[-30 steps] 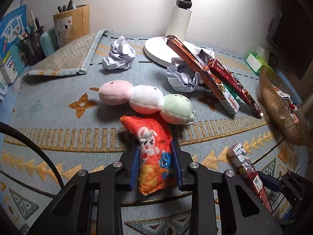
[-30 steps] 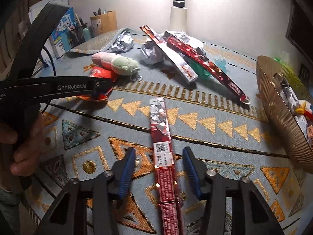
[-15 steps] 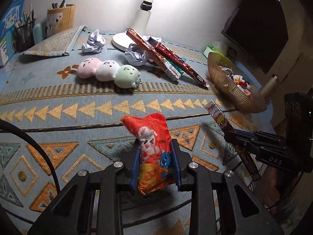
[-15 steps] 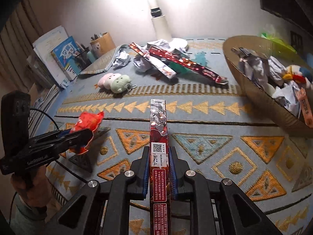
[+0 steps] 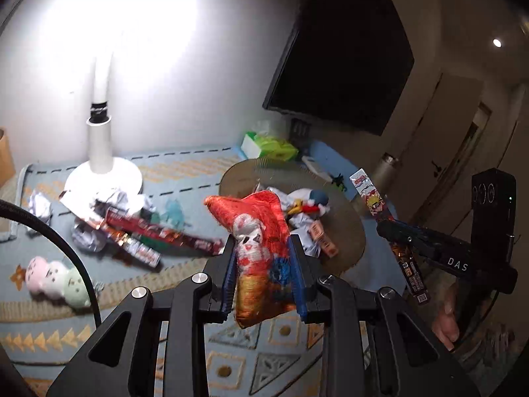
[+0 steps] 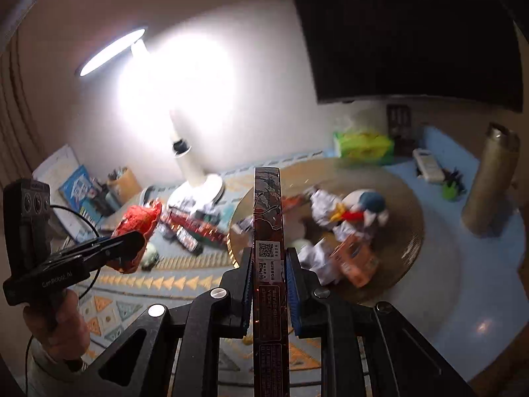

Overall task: Organize objects
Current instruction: 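Carry the orange bag and red box over the amber bowl and open both tools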

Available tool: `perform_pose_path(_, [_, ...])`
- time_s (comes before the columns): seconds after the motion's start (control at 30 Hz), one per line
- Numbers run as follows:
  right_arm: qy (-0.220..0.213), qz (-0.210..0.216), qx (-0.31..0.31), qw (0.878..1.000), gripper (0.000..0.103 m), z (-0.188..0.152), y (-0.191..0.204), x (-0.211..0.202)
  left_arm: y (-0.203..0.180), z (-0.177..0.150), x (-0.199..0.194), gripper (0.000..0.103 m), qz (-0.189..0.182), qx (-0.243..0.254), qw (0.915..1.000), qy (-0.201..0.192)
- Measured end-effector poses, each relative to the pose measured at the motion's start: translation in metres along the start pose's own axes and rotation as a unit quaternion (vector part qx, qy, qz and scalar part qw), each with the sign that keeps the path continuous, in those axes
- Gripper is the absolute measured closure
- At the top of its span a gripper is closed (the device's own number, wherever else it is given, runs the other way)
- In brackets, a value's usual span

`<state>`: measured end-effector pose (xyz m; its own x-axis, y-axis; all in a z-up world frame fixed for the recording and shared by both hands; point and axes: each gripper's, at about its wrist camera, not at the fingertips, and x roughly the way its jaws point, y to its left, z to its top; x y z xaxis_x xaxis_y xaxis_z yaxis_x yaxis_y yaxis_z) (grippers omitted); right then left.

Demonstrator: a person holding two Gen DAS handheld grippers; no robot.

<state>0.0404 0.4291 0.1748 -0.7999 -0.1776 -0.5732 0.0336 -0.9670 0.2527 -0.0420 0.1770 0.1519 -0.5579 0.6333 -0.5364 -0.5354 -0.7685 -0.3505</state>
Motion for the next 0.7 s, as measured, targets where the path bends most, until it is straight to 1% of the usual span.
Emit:
perform_pose_path(0.07, [-0.025,-0.011,0.034,0.999,0.086,0.021,-0.017,-0.003,-0.009,0.021,0.018,0.078,-0.019,-0.009,0.9997,-0.01])
perform_pose_path(0.17, [-0.034,-0.034,0.06,0.997,0.086,0.045,-0.031,0.012,-0.019,0.042,0.048,0.077,-0.033,-0.014,0.9993,-0.014])
perform_pose_path(0.27, [-0.014,-0.03,0.062,0.997,0.086,0.061,-0.033,0.041,-0.025,0.053,0.076,0.077,-0.044,-0.012,0.9989,-0.009])
perform_pose_path(0.33, [-0.005,-0.043,0.051,0.998,0.085,0.065,-0.034,0.057,-0.025,0.057,0.092,0.07,-0.059,-0.015,0.9981,0.007])
perform_pose_path(0.37, [0.005,-0.046,0.044,0.998,0.082,0.066,-0.035,0.067,-0.026,0.058,0.099,0.065,-0.055,-0.016,0.9982,0.014])
perform_pose_path(0.4, [0.025,-0.05,0.042,0.998,0.068,0.066,-0.037,0.077,-0.026,0.058,0.106,0.065,-0.05,-0.018,0.9983,0.021])
perform_pose_path(0.43, [0.047,-0.052,0.047,0.996,0.048,0.064,-0.041,0.086,-0.024,0.058,0.114,0.065,-0.048,-0.019,0.9982,0.033])
perform_pose_path(0.47, [0.055,-0.048,0.057,0.996,0.041,0.06,-0.046,0.09,-0.022,0.055,0.12,0.065,-0.044,-0.022,0.9977,0.046])
perform_pose_path(0.5, [0.054,-0.043,0.065,0.996,0.037,0.054,-0.05,0.091,-0.019,0.052,0.123,0.065,-0.04,-0.027,0.9972,0.057])
perform_pose_path(0.53, [0.056,-0.041,0.069,0.995,0.037,0.049,-0.054,0.092,-0.015,0.048,0.123,0.065,-0.038,-0.03,0.9969,0.061])
perform_pose_path(0.63, [0.07,-0.033,0.078,0.994,0.037,0.037,-0.061,0.092,-0.008,0.039,0.112,0.065,-0.024,-0.029,0.9978,0.055])
perform_pose_path(0.7, [0.079,-0.022,0.087,0.993,0.037,0.031,-0.064,0.092,-0.001,0.034,0.097,0.065,-0.021,-0.03,0.9983,0.046])
